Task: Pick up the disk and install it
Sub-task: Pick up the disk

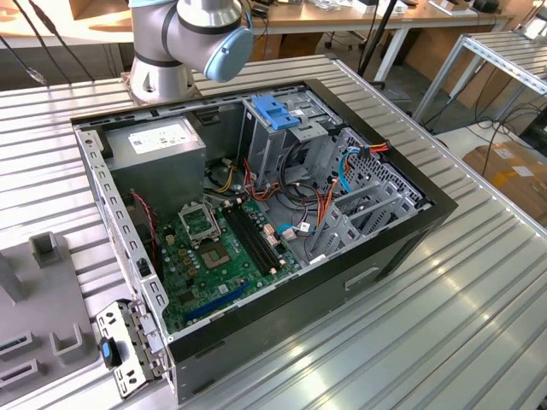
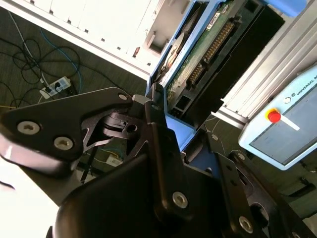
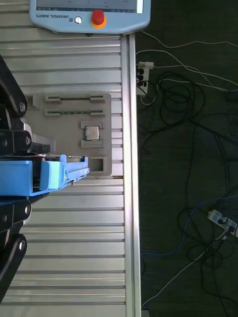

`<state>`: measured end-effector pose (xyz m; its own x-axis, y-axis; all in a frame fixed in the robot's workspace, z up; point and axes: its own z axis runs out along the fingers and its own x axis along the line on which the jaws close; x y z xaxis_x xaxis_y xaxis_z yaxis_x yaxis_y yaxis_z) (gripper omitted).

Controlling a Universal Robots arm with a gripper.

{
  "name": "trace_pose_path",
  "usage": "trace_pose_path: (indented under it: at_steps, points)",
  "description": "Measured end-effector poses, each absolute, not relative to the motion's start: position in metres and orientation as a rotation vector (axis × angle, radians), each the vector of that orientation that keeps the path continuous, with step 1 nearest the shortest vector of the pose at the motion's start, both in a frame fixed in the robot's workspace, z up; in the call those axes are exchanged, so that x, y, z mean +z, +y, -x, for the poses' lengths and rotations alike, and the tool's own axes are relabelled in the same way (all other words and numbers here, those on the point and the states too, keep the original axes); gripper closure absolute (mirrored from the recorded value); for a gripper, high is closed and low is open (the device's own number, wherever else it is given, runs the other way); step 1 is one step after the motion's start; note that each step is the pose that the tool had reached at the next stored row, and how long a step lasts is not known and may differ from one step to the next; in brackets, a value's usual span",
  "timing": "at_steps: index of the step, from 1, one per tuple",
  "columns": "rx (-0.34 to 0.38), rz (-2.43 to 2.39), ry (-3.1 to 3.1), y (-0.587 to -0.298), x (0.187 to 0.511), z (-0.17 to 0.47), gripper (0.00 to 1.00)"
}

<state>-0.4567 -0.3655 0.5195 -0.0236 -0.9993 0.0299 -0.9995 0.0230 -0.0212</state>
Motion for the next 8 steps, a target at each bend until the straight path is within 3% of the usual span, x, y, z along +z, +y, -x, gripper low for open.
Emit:
trace_pose_path:
  at_steps: [8]
  points:
    - [0.056,-2.19,-2.242,-0.366,0.52,0.434,0.64]
